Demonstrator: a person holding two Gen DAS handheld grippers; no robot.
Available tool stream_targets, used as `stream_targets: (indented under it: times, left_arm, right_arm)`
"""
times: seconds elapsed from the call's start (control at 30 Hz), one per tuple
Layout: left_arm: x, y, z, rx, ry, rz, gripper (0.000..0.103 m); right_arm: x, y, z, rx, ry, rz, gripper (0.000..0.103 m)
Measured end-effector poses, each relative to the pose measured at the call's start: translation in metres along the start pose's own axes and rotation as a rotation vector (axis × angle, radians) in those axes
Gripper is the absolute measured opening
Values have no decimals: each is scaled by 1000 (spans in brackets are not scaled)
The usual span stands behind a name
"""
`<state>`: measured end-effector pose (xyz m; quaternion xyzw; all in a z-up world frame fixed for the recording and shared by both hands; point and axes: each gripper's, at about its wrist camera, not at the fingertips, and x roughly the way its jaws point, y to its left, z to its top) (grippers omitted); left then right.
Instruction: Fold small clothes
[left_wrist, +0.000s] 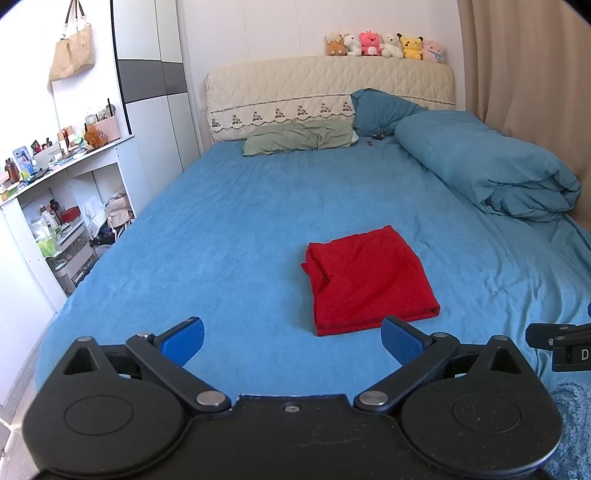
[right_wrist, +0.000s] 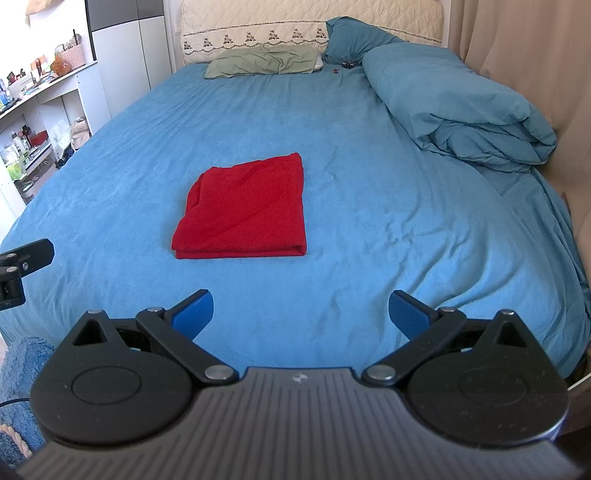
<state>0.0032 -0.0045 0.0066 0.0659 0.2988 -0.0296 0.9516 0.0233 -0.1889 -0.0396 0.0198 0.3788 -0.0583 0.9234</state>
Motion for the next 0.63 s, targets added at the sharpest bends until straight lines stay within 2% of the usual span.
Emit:
stream_targets:
  times: [0.17,0.37,0.63]
  left_arm:
    - [-3,-1,2,-9,-22,-3,103]
    - [-8,-4,2,13,-57,28,103]
    - [-7,-1,4,-1,-56,5,103]
  right_arm:
    - [0,0,0,0,0,-1,103]
    - [-1,4,-1,4,-4,-3,103]
    - [-1,5,-1,4,-4,-3,103]
